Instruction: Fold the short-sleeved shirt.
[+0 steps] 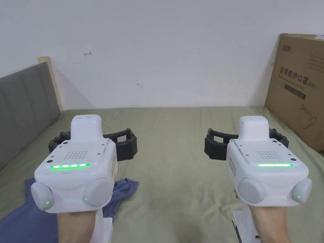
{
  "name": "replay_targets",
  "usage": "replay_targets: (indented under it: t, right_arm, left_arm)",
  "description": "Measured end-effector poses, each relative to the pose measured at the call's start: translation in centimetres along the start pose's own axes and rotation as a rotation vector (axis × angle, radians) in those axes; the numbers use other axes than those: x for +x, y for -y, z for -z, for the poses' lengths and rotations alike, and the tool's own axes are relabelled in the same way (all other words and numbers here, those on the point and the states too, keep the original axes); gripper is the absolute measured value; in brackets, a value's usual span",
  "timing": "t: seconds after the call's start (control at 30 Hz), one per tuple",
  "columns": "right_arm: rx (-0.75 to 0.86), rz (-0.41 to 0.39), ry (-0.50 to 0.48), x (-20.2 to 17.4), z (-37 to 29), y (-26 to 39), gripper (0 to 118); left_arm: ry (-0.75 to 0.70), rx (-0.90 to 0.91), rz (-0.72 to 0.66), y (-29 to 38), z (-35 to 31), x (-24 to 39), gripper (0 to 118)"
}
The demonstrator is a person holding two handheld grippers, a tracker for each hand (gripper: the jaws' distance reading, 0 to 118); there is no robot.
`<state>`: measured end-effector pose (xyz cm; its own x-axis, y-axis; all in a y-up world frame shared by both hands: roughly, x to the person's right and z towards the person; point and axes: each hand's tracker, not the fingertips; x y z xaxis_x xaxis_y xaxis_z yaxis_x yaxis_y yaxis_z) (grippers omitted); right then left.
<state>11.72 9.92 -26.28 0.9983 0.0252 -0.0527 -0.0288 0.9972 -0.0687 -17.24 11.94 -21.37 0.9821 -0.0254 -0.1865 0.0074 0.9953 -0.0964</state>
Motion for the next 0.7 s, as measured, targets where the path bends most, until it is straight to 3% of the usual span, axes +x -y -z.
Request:
replay_targets:
  t: [0.7]
  right_arm:
    - [-0.014, -0.001, -0.008, -0.17, 0.10, 0.23, 118]
  left_arm:
    - [-0.005, -0.015, 0.009, 0.51, 0.14, -0.17, 118]
